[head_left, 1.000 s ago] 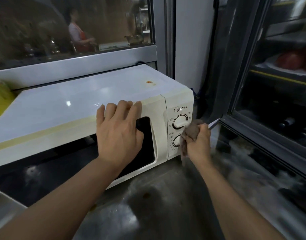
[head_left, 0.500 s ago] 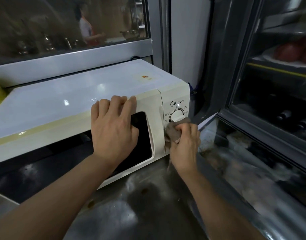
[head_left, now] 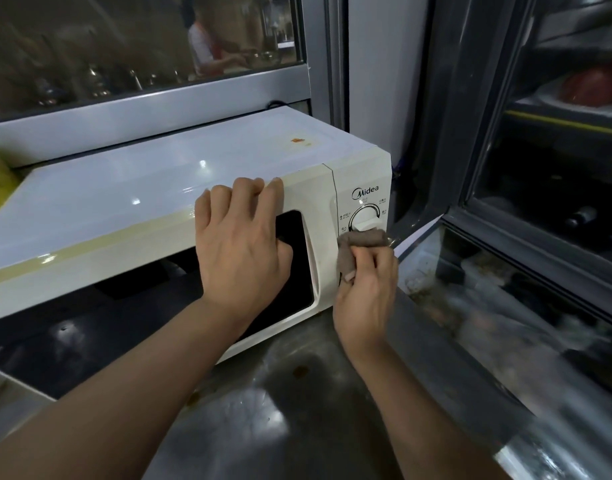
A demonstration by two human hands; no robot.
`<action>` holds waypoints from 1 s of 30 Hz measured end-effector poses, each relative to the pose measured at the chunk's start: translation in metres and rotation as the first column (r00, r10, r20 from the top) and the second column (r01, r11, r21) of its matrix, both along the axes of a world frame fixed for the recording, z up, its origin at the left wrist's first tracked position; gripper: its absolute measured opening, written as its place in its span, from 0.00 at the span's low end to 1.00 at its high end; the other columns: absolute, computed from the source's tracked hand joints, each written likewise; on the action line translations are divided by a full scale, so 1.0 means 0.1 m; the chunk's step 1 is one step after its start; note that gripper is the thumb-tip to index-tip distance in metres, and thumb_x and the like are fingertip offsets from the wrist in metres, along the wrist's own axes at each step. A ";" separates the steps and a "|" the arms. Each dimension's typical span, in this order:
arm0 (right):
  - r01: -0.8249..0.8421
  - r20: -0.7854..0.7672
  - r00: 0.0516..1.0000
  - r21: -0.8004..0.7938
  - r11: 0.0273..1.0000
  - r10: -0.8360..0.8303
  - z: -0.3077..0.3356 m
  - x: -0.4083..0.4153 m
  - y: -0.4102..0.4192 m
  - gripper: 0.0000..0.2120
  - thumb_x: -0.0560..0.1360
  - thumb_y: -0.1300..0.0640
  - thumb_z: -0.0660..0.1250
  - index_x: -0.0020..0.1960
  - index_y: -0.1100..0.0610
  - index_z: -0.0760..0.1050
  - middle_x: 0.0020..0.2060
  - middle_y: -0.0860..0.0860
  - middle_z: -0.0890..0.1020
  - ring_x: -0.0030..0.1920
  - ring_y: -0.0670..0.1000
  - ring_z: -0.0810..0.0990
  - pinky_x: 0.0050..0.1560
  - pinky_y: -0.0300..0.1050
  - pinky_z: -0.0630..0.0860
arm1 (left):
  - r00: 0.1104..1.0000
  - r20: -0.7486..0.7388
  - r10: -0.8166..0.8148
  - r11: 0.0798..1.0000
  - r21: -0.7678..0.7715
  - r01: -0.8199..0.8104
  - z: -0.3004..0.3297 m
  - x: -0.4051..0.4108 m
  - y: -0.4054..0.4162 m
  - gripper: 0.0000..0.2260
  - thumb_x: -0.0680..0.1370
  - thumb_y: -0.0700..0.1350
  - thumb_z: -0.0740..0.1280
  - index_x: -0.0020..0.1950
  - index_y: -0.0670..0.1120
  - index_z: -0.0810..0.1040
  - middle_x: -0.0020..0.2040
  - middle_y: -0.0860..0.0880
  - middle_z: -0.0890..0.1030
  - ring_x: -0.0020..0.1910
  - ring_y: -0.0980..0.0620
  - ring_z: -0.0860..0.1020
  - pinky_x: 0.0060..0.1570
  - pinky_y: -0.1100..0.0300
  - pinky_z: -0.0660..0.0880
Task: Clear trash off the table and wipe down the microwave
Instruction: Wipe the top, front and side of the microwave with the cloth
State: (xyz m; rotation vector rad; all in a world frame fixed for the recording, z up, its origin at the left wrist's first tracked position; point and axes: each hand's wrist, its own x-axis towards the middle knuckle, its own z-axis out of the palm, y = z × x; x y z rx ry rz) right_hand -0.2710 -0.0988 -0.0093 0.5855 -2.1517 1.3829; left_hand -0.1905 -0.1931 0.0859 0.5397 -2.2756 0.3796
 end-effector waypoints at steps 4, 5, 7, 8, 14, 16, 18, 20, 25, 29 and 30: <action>0.002 0.092 0.996 -0.090 0.996 0.006 -0.16 0.09 -0.04 0.21 0.67 0.77 0.63 0.57 0.65 0.78 0.43 0.61 0.73 0.44 0.57 0.75 0.49 0.40 0.71 | 1.000 -0.023 0.009 1.000 -0.009 -0.009 -0.02 -0.01 -0.01 0.24 0.63 0.41 0.67 0.59 0.43 0.74 0.52 0.43 0.76 0.47 0.41 0.70 0.56 0.48 0.65; -0.002 0.116 0.993 -0.119 0.993 0.016 -0.20 0.10 -0.05 0.21 0.67 0.77 0.62 0.58 0.66 0.77 0.44 0.62 0.73 0.44 0.57 0.75 0.49 0.38 0.69 | 1.000 -0.024 0.009 1.000 -0.009 -0.009 -0.03 -0.01 -0.01 0.24 0.63 0.41 0.67 0.60 0.43 0.73 0.53 0.43 0.75 0.48 0.40 0.70 0.57 0.48 0.65; -0.003 0.169 0.985 -0.160 0.987 0.031 -0.28 0.11 -0.08 0.21 0.67 0.78 0.62 0.58 0.67 0.77 0.46 0.63 0.73 0.46 0.59 0.75 0.50 0.39 0.69 | 1.000 -0.021 0.008 1.000 -0.008 -0.008 -0.03 -0.02 -0.01 0.24 0.63 0.41 0.67 0.60 0.43 0.73 0.53 0.43 0.75 0.48 0.40 0.70 0.59 0.47 0.64; 0.001 0.199 0.979 -0.168 0.986 0.033 -0.33 0.12 -0.09 0.20 0.67 0.77 0.62 0.58 0.68 0.77 0.48 0.64 0.73 0.48 0.60 0.76 0.52 0.40 0.69 | 1.000 -0.017 0.007 1.000 -0.006 -0.007 -0.04 -0.01 -0.01 0.24 0.63 0.41 0.66 0.60 0.42 0.73 0.53 0.43 0.75 0.49 0.40 0.70 0.60 0.47 0.64; -0.086 0.452 0.886 -0.071 0.994 0.109 -0.78 0.11 -0.01 0.16 0.71 0.68 0.66 0.59 0.67 0.74 0.56 0.64 0.75 0.54 0.63 0.77 0.50 0.37 0.65 | 1.000 -0.004 0.005 1.000 0.008 -0.005 -0.05 0.00 -0.02 0.25 0.64 0.41 0.67 0.61 0.43 0.73 0.54 0.43 0.75 0.49 0.40 0.70 0.60 0.44 0.66; -0.073 0.502 0.858 -0.087 0.994 0.107 -0.82 0.01 -0.03 0.13 0.70 0.70 0.64 0.54 0.68 0.75 0.53 0.65 0.77 0.53 0.63 0.76 0.53 0.42 0.67 | 1.000 0.018 0.000 1.000 -0.019 0.001 -0.03 0.00 -0.05 0.26 0.64 0.42 0.67 0.62 0.43 0.72 0.54 0.43 0.75 0.49 0.40 0.69 0.59 0.46 0.65; 0.006 0.547 0.835 -0.100 0.995 0.050 -0.77 -0.08 -0.01 0.12 0.71 0.69 0.64 0.54 0.69 0.75 0.50 0.66 0.79 0.52 0.63 0.77 0.53 0.48 0.70 | 0.999 0.050 -0.003 0.999 -0.035 0.005 -0.03 0.03 -0.07 0.26 0.64 0.42 0.68 0.62 0.42 0.71 0.54 0.42 0.74 0.49 0.41 0.69 0.58 0.47 0.64; 0.119 0.539 0.842 -0.154 0.981 -0.018 -0.63 -0.28 0.07 0.13 0.73 0.67 0.65 0.56 0.69 0.75 0.50 0.65 0.79 0.51 0.62 0.78 0.53 0.47 0.71 | 0.998 0.058 0.002 0.999 -0.033 0.000 -0.01 0.04 -0.06 0.26 0.64 0.42 0.69 0.61 0.42 0.71 0.54 0.42 0.74 0.49 0.41 0.69 0.58 0.47 0.65; -0.117 0.294 0.936 -0.266 0.957 0.195 0.09 -0.91 0.30 0.11 0.70 0.69 0.67 0.51 0.61 0.77 0.49 0.56 0.76 0.45 0.48 0.74 0.43 0.19 0.64 | 1.000 0.028 0.013 1.000 0.004 -0.013 0.00 0.01 0.01 0.26 0.63 0.41 0.69 0.60 0.41 0.73 0.53 0.42 0.75 0.48 0.40 0.71 0.56 0.50 0.63; -0.132 0.275 0.940 -0.250 0.959 0.201 0.07 -0.79 0.22 0.13 0.68 0.64 0.72 0.43 0.54 0.70 0.46 0.56 0.77 0.44 0.51 0.76 0.46 0.31 0.72 | 1.000 -0.004 0.024 0.999 0.034 -0.024 -0.01 -0.01 0.03 0.25 0.63 0.40 0.69 0.60 0.41 0.74 0.54 0.42 0.76 0.48 0.40 0.71 0.57 0.50 0.62; -0.124 0.281 0.938 -0.271 0.954 0.202 -0.01 -0.73 0.19 0.13 0.68 0.64 0.73 0.42 0.54 0.69 0.46 0.56 0.76 0.44 0.51 0.75 0.46 0.29 0.71 | 1.000 -0.004 0.022 0.999 0.032 -0.022 -0.02 -0.01 0.03 0.26 0.63 0.40 0.69 0.61 0.41 0.74 0.54 0.42 0.76 0.48 0.40 0.71 0.57 0.50 0.63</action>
